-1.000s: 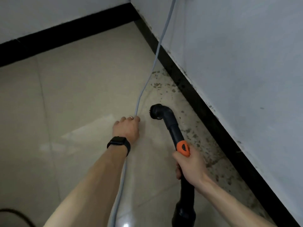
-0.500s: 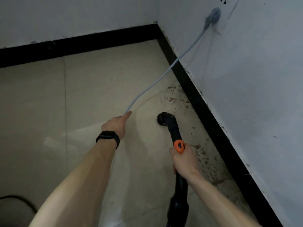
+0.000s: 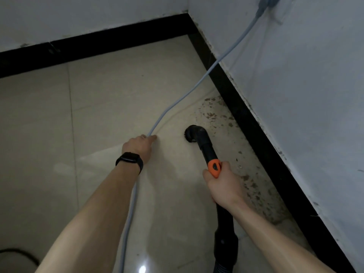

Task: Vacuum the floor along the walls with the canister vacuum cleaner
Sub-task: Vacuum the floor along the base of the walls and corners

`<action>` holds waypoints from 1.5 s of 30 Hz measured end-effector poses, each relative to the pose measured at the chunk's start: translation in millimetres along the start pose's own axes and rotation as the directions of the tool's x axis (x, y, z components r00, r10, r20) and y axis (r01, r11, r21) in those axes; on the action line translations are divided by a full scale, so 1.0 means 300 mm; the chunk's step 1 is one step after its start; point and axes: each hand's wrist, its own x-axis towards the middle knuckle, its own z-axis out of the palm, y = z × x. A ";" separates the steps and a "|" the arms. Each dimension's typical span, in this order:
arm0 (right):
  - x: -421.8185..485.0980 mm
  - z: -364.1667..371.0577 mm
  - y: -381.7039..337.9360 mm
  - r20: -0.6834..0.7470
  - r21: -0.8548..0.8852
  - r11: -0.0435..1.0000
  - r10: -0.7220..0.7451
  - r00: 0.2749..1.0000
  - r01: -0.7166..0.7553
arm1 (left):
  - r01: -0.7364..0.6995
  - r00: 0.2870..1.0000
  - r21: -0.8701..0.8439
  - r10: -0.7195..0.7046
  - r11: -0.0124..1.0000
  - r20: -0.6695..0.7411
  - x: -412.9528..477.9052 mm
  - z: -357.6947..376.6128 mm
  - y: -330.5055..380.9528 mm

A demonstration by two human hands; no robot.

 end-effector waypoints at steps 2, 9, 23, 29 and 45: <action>0.016 0.014 -0.026 -0.011 -0.058 0.998 -0.022 1.000 0.021 | -0.009 1.000 0.039 0.008 0.999 0.029 0.006 -0.013 -0.016; 0.137 0.026 -0.113 -0.053 -0.094 0.995 -0.043 0.998 0.037 | -0.026 0.997 0.040 0.024 0.999 0.067 0.024 -0.042 -0.022; 0.288 -0.082 -0.189 -0.169 -0.194 0.980 0.005 0.986 -0.039 | -0.038 0.997 -0.003 0.038 0.999 0.069 0.035 0.002 -0.027; 0.333 -0.105 -0.223 -0.216 -0.357 0.934 -0.077 0.973 -0.006 | -0.040 0.997 0.001 0.040 0.999 0.065 0.041 -0.001 -0.028; 0.182 -0.098 -0.167 -0.123 -0.154 0.988 -0.028 0.992 0.009 | -0.108 0.992 -0.068 0.112 0.992 0.065 -0.061 0.022 -0.031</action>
